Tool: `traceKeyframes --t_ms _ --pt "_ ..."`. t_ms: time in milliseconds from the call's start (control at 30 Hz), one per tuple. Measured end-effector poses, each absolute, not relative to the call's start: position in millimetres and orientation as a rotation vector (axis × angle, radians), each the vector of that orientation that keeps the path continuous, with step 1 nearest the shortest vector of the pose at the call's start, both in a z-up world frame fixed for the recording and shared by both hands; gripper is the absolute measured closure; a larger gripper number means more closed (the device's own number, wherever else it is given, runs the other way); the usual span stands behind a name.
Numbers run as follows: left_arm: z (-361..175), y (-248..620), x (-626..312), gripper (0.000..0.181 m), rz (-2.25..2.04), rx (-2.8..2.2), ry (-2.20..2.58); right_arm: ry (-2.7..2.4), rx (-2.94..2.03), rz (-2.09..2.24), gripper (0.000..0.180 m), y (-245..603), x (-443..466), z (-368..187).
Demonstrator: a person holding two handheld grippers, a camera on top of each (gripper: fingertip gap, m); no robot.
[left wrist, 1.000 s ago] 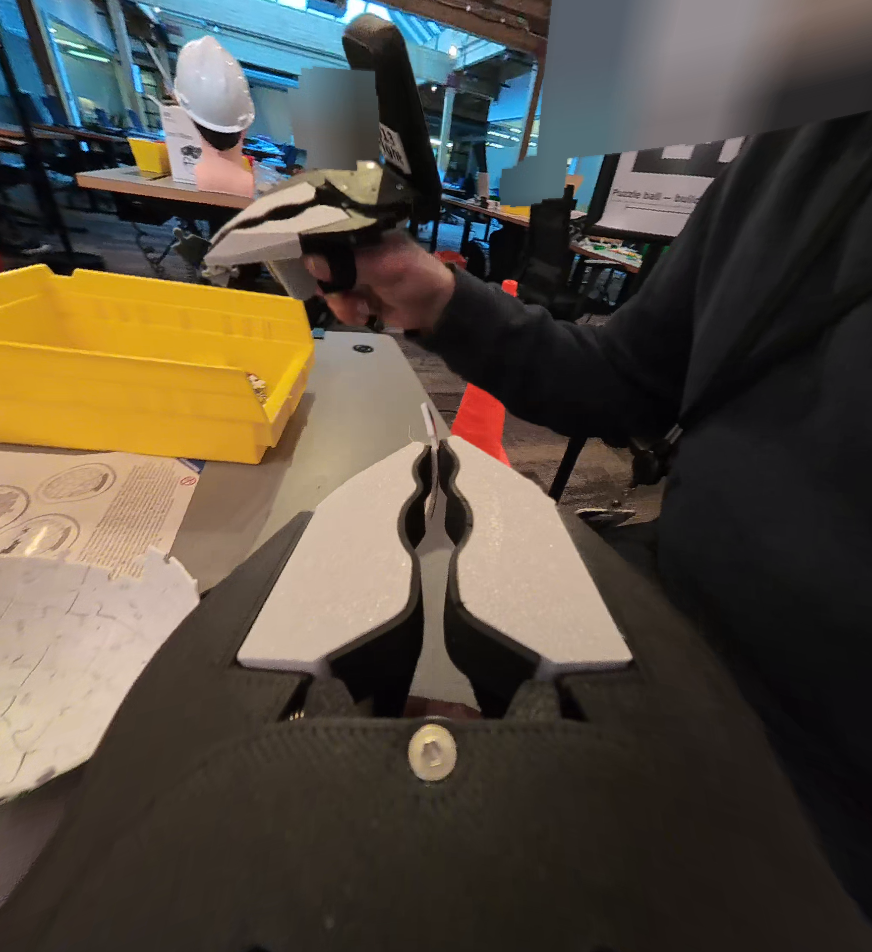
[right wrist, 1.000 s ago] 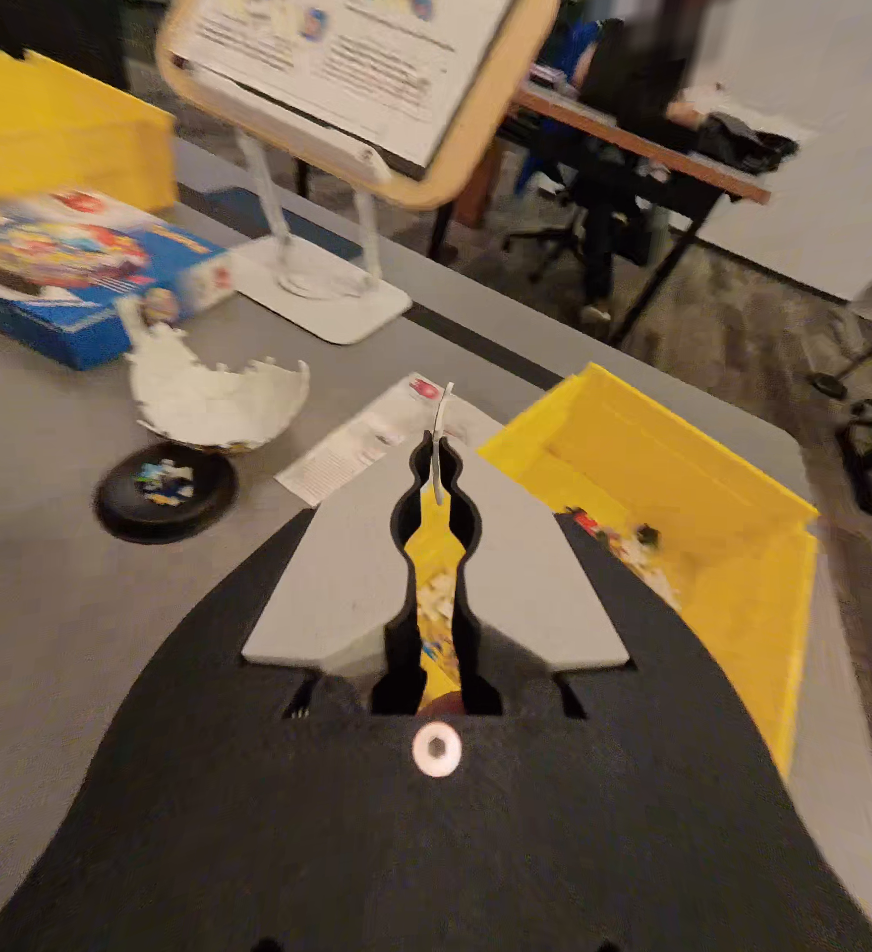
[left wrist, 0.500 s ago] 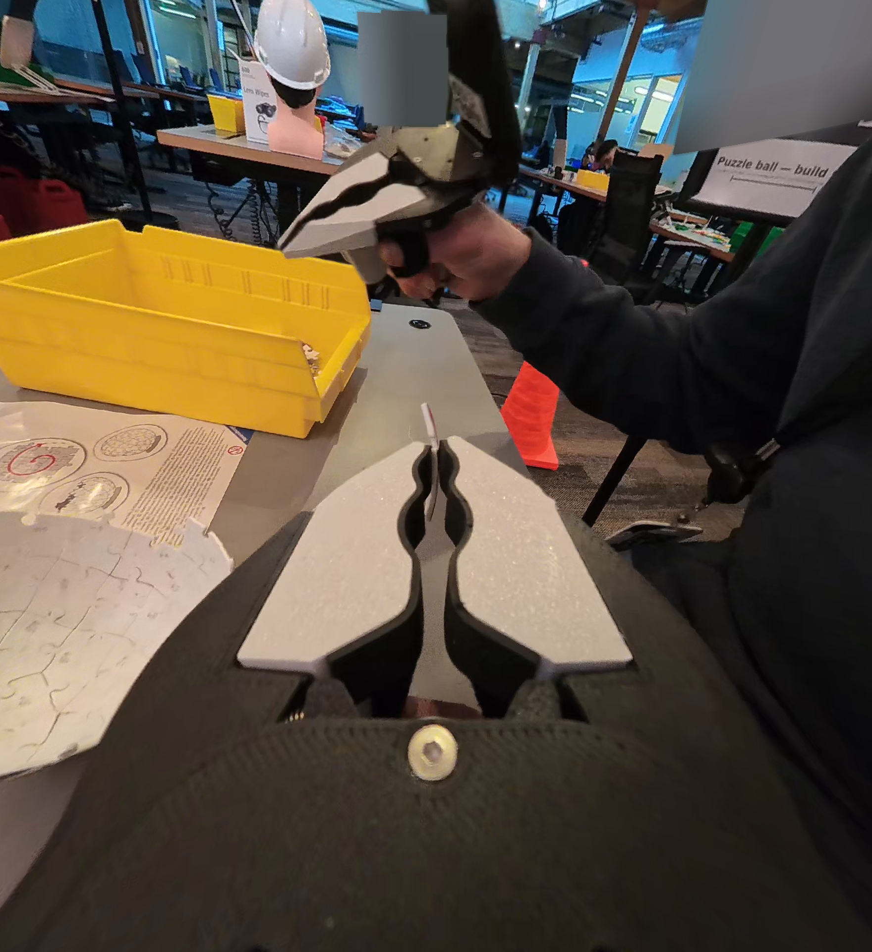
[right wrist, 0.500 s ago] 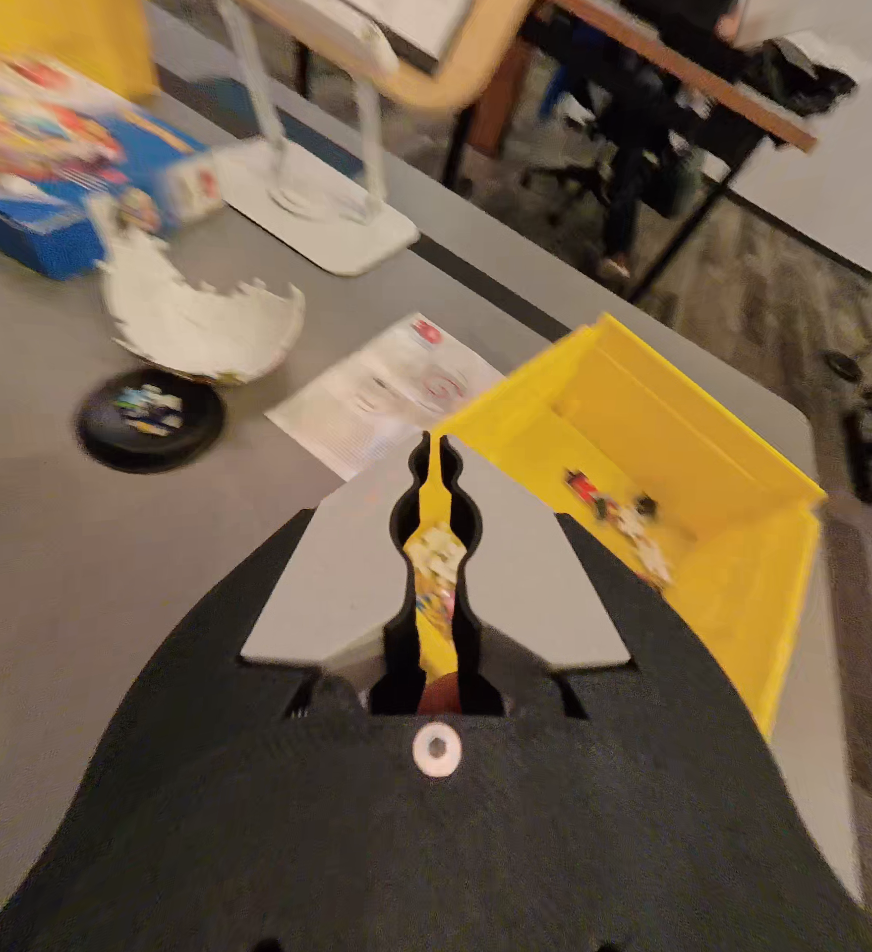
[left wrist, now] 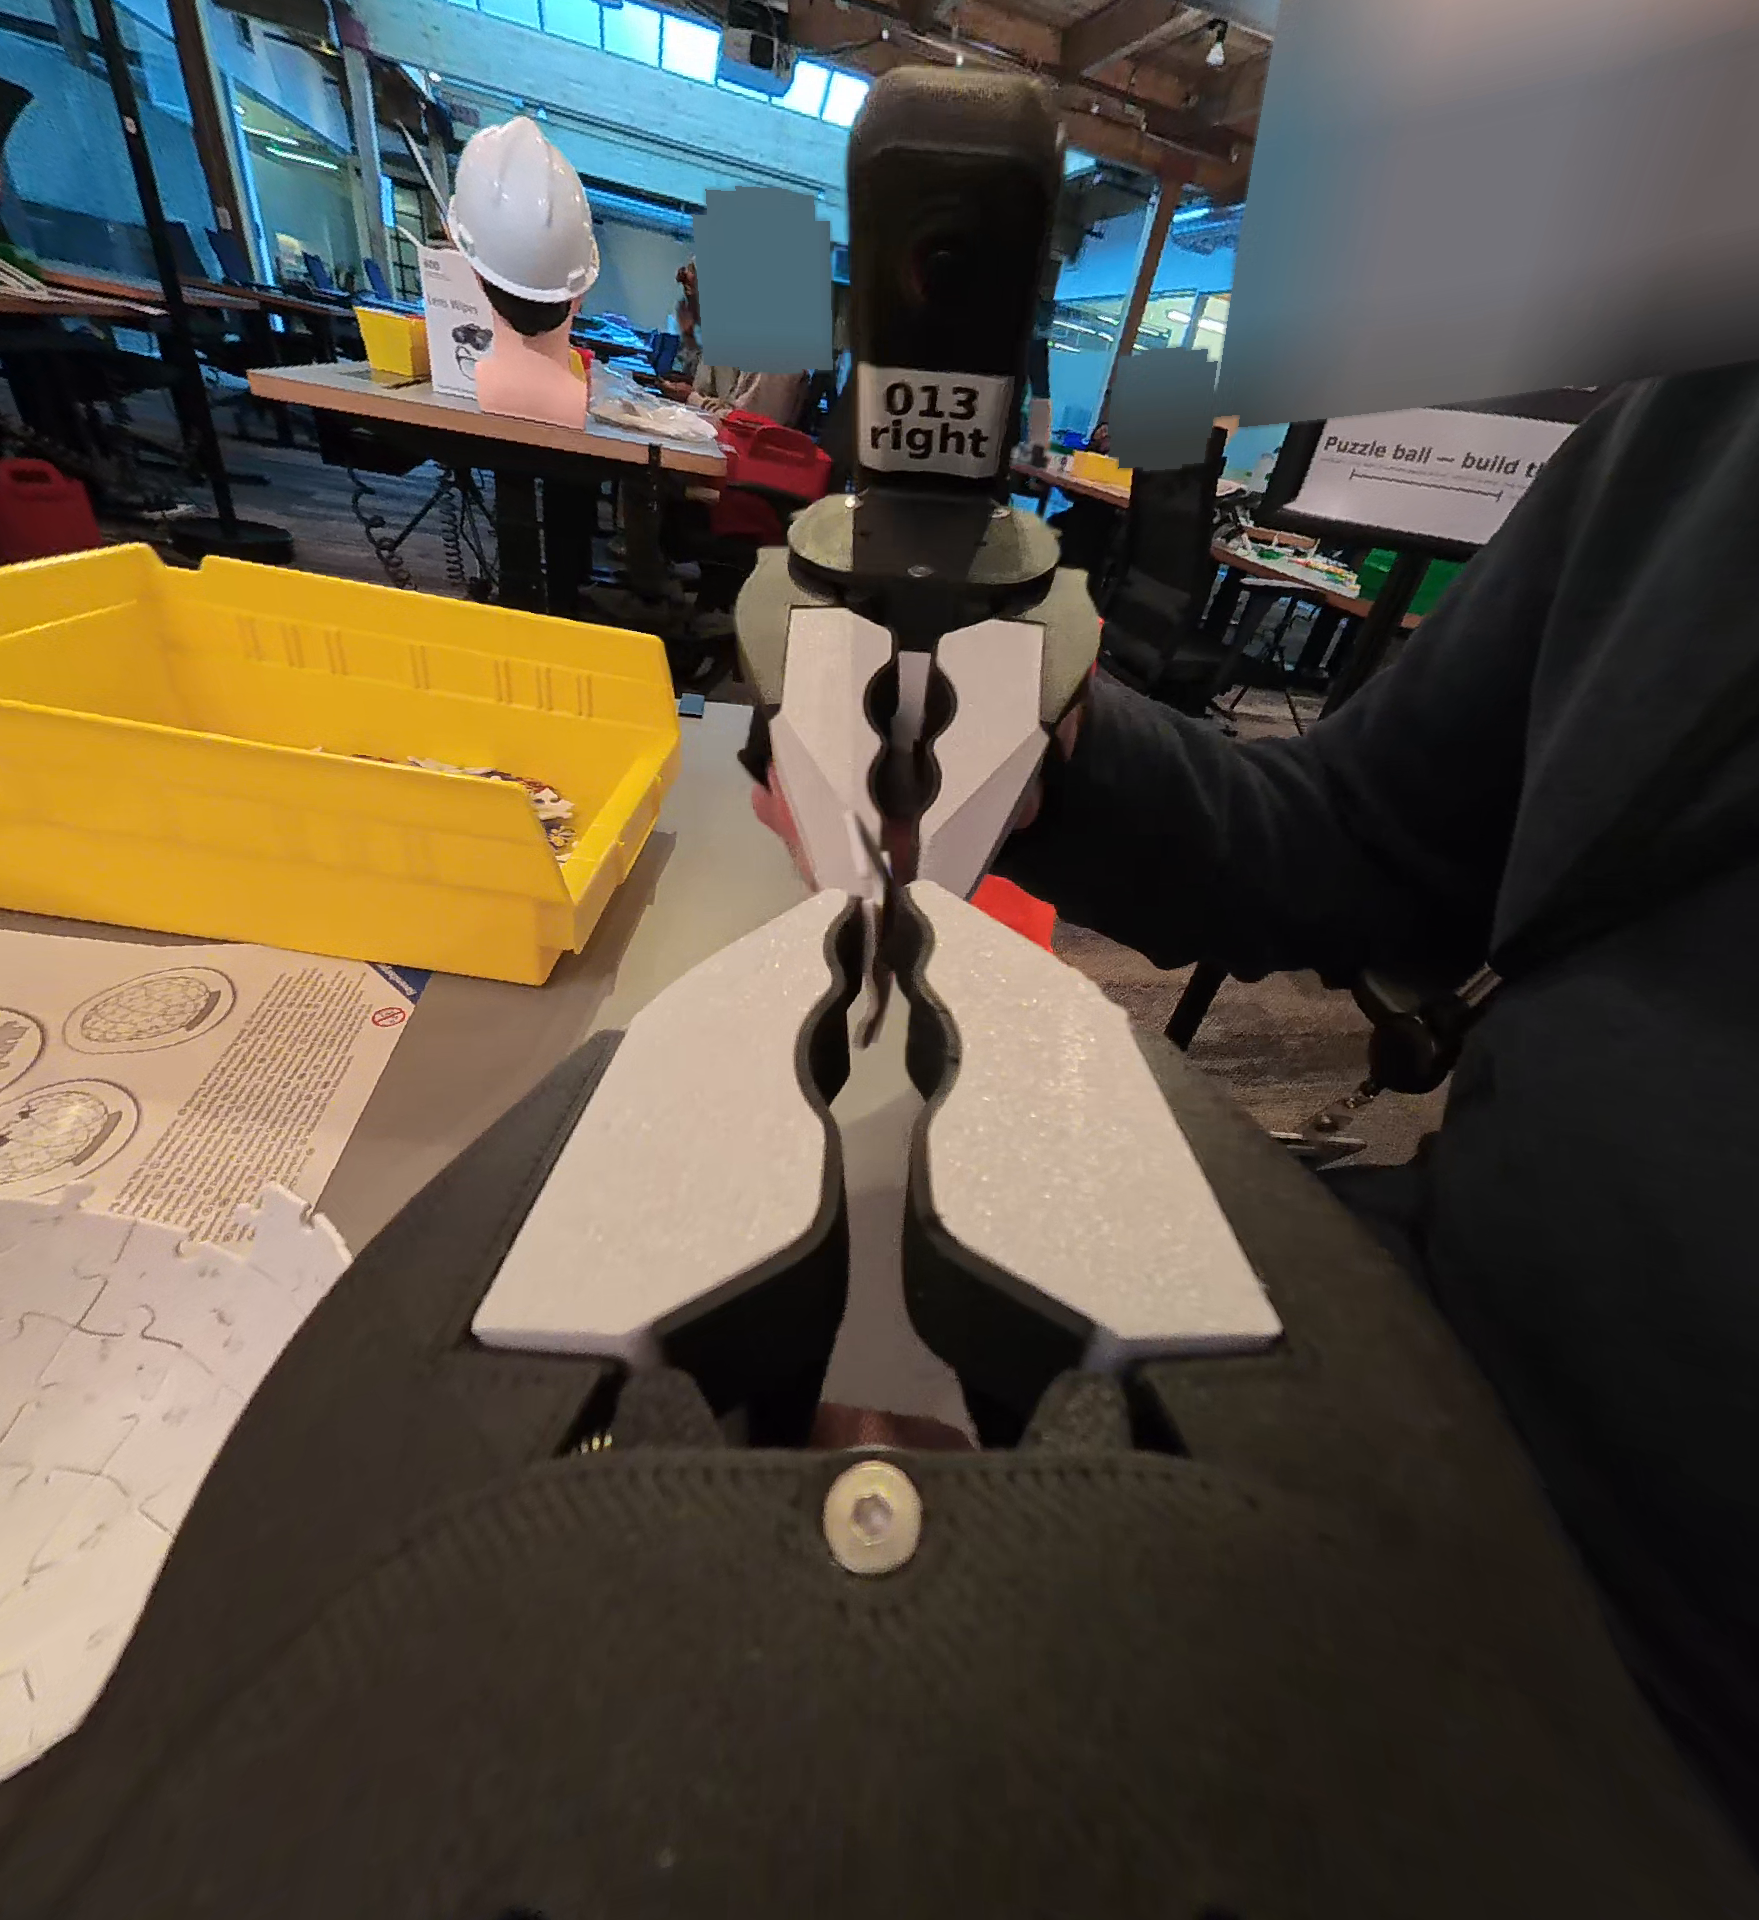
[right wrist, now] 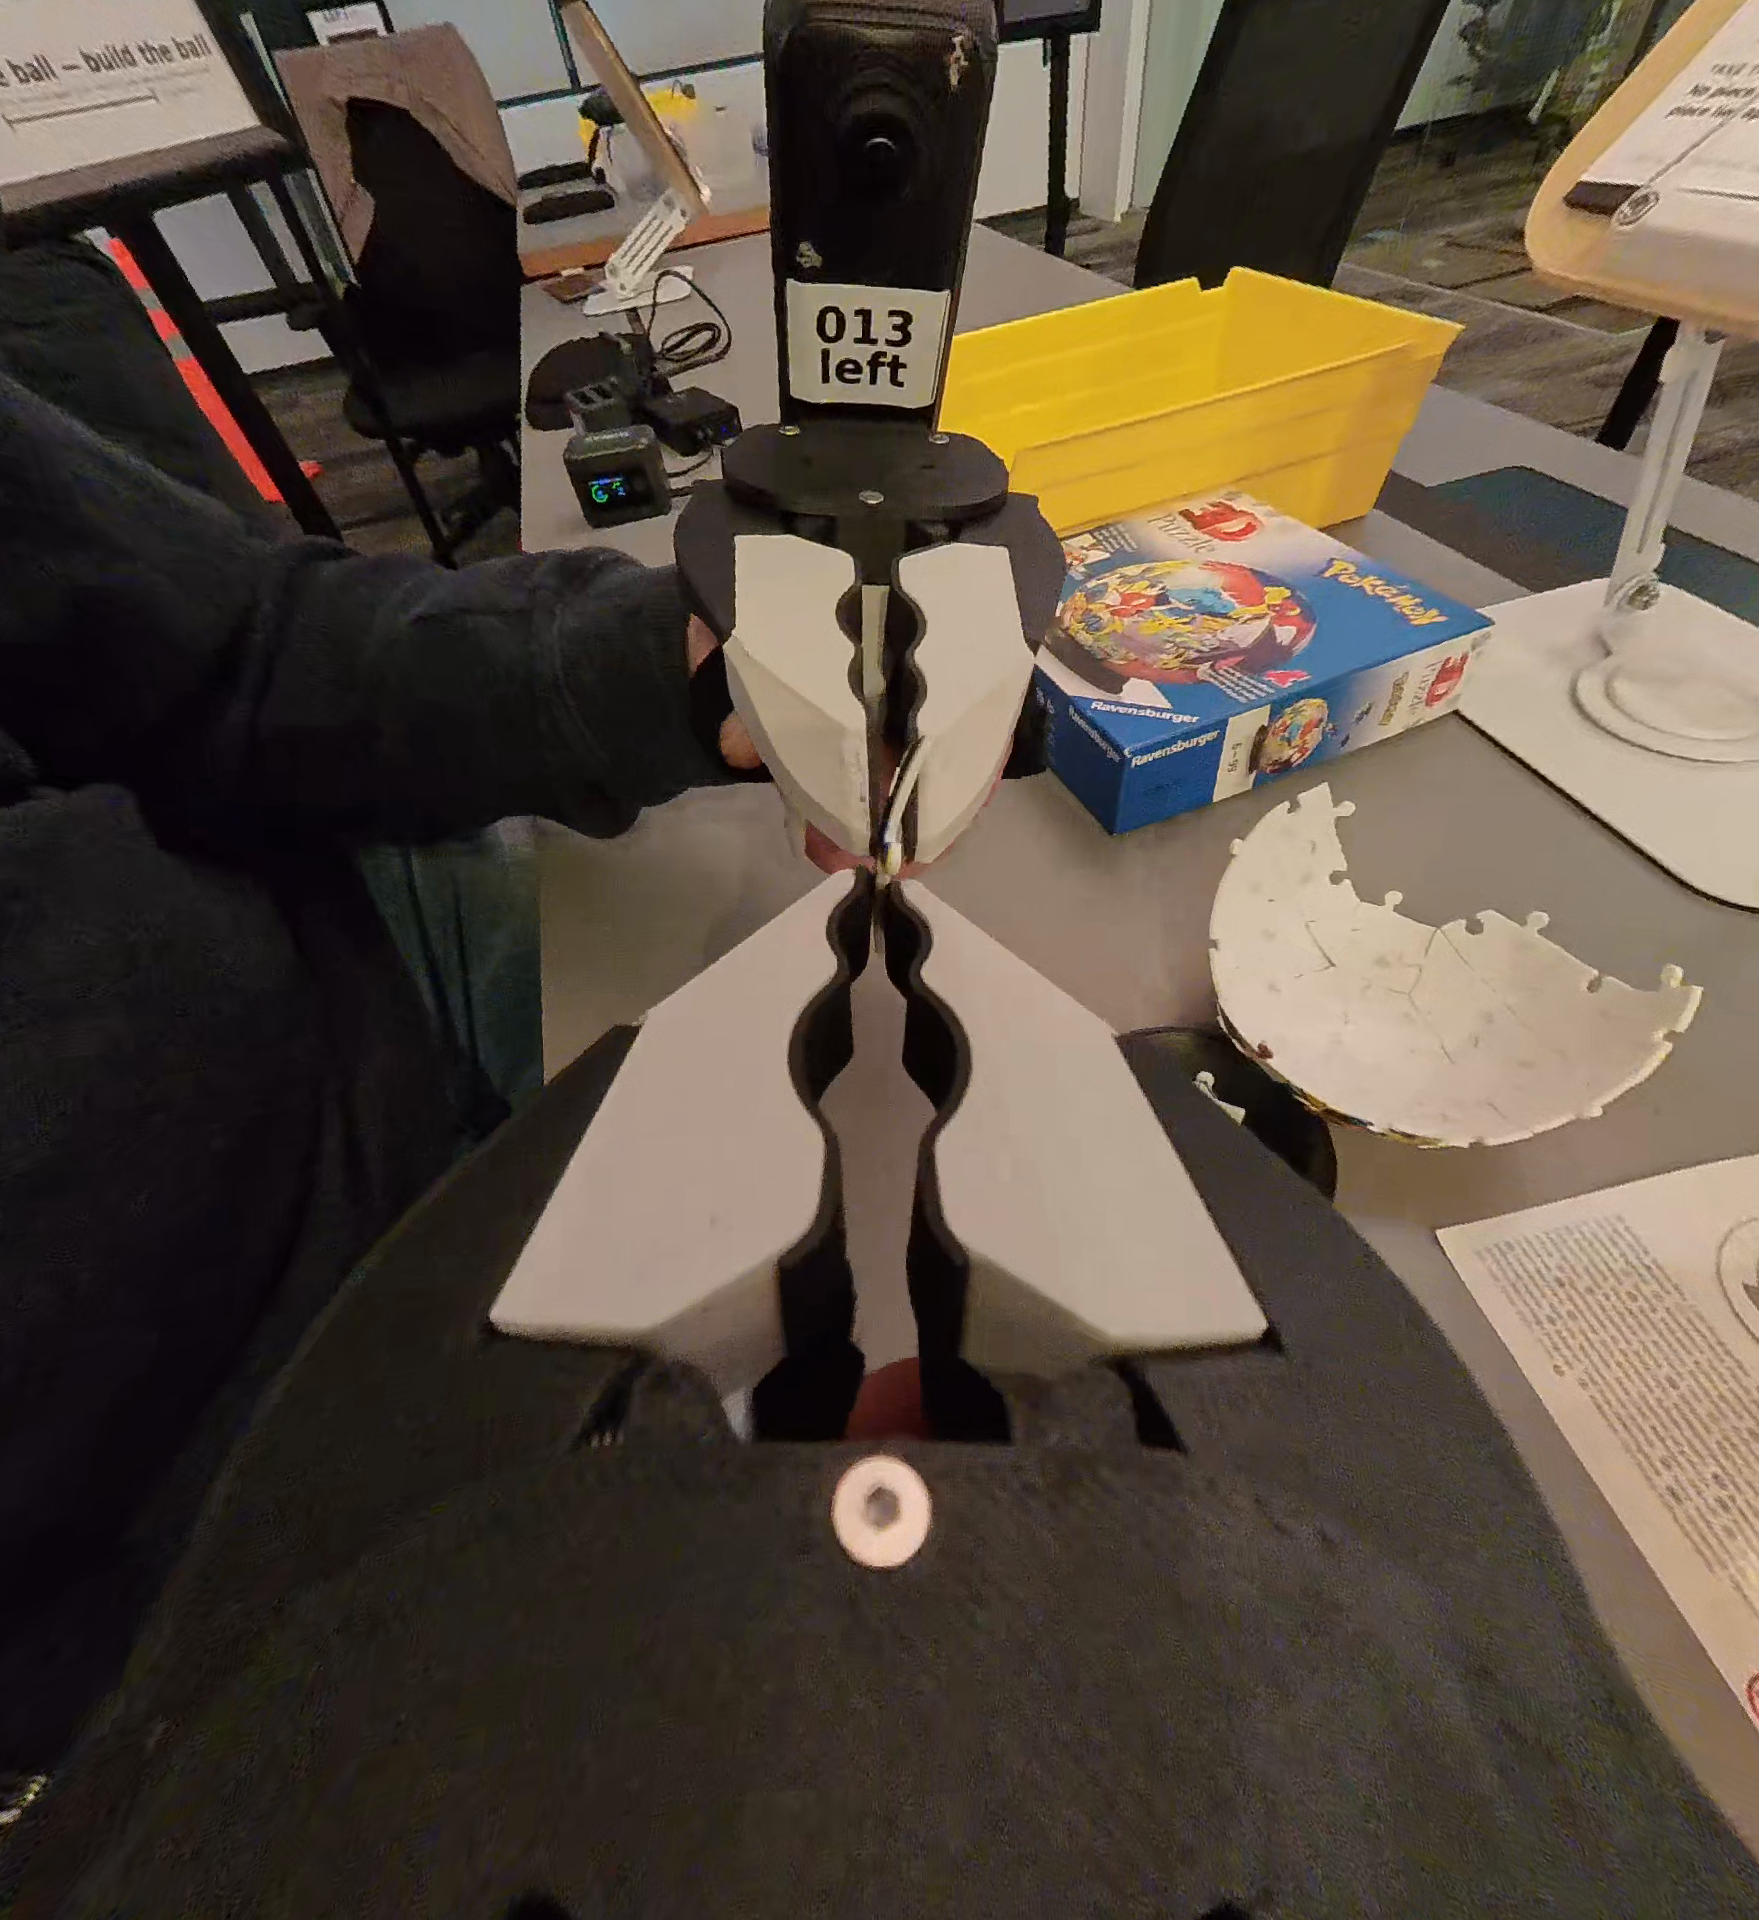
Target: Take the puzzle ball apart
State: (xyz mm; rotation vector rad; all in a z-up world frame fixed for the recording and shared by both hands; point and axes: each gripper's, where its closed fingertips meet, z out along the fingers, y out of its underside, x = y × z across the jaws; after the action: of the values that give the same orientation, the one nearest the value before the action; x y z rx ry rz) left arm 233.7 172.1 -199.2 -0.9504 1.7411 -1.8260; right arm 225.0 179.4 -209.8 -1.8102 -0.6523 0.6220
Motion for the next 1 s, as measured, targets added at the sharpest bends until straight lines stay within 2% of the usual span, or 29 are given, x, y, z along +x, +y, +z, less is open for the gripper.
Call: traceKeyframes --t_ms 133,267,333,400,433,500,600,667,800,1000 --pt "-189.2 198.6 237.7 0.169 -1.794 -1.004 1.607 -0.544 -1.827 0.42 0.18 182.0 278.9 -193.4" --pt "-208.9 260.4 247.7 0.146 -1.47 -1.228 1.512 -0.258 -1.973 -0.01 0.18 179.6 407.4 -204.2" --pt "-223.1 289.0 249.6 0.14 -1.282 -1.334 1.491 -0.131 -2.062 -0.179 0.178 168.2 463.3 -220.1" --pt "-237.4 310.4 250.1 0.137 -1.141 -1.44 1.487 -0.021 -2.176 -0.239 0.152 156.0 500.2 -243.8" --pt "-242.7 317.5 250.4 0.136 -1.102 -1.473 1.489 0.013 -2.214 -0.258 0.147 151.6 511.7 -252.9" --pt "-249.7 326.8 251.2 0.138 -1.065 -1.53 1.484 0.016 -2.235 -0.345 0.147 145.3 524.3 -257.9" --pt "-253.5 324.3 250.9 0.139 -1.039 -1.542 1.525 -0.043 -2.175 -0.366 0.161 146.3 507.1 -243.0" --pt "-257.7 323.5 250.1 0.14 -0.977 -1.546 1.551 -0.16 -2.103 -0.167 0.164 158.5 453.8 -230.2" --pt "-266.8 321.9 253.1 0.14 -0.94 -1.555 1.556 -0.431 -2.106 0.151 0.153 189.4 335.6 -255.2" --pt "-269.6 315.9 249.6 0.141 -0.953 -1.555 1.539 -0.608 -2.207 0.221 0.138 234.6 269.2 -330.7"
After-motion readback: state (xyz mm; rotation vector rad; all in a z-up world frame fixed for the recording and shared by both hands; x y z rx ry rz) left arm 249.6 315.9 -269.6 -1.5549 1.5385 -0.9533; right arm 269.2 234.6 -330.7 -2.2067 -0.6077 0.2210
